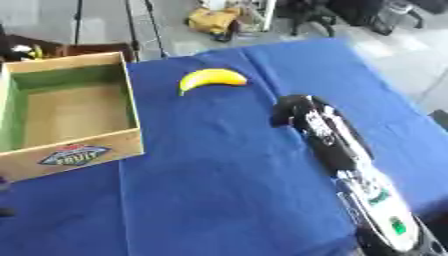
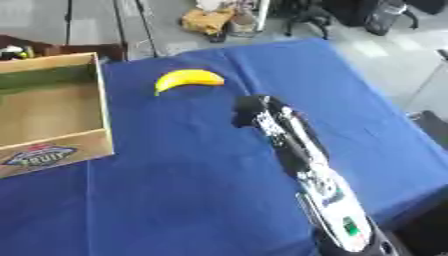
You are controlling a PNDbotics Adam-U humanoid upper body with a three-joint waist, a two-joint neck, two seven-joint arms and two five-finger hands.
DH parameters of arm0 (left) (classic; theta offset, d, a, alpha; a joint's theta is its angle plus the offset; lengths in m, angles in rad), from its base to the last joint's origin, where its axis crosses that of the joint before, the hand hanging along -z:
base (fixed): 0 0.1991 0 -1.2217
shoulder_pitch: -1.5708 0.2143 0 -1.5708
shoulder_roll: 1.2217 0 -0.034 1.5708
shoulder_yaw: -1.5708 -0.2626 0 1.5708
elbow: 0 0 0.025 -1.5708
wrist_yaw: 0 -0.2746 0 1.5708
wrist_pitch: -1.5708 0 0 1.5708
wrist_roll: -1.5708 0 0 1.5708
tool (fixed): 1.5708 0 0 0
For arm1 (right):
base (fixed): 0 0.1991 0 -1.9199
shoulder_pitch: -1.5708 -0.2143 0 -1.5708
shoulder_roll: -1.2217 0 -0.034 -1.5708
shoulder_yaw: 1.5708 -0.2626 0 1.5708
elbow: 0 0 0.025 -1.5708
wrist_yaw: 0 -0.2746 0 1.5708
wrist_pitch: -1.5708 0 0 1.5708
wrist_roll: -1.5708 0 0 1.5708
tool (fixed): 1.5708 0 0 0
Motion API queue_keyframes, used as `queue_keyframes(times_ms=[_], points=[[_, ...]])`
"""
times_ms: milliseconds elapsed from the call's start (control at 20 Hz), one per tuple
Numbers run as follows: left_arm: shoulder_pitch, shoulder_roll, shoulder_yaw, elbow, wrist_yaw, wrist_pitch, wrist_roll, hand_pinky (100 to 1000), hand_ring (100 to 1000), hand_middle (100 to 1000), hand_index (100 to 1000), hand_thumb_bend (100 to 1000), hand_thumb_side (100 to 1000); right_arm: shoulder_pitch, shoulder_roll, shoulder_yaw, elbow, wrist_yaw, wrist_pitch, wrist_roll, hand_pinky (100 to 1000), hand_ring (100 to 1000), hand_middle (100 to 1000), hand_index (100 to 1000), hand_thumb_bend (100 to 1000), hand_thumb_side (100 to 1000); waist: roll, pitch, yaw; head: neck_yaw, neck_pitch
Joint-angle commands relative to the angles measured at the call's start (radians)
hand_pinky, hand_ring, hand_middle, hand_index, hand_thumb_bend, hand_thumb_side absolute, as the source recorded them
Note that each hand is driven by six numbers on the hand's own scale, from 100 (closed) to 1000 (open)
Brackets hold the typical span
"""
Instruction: Pick up objects on the table and place them in the box.
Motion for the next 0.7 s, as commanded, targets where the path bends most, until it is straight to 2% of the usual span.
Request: queue_keyframes(times_ms=[50,300,450,700], points=[[-0.003,0.006,0.011,-0.015,0.003,0.0,0.003,616,805,619,613,178,1000,-0.005,-0.013,-0.006,-0.017,-0.001,-0.002,0.006,583,595,625,711,100,683,0.002,-0.018,-0.002,-0.005,0.006],[-0.003,0.007,0.01,-0.015,0.003,0.0,0.002,616,805,619,613,178,1000,-0.006,-0.025,-0.007,-0.02,0.0,-0.002,0.008,583,600,628,710,100,678,0.004,-0.018,-0.005,-0.006,0.006],[-0.003,0.008,0.01,-0.015,0.002,-0.001,0.002,616,805,619,612,177,1000,-0.006,-0.053,-0.008,-0.029,0.005,-0.006,0.006,587,601,628,710,100,668,0.004,-0.017,-0.004,-0.006,0.008],[-0.003,0.011,0.01,-0.016,0.002,-0.002,0.002,616,805,619,612,178,1000,-0.019,-0.196,-0.019,-0.072,0.016,-0.026,-0.001,600,610,639,718,100,631,0.001,-0.017,-0.001,-0.007,0.012]])
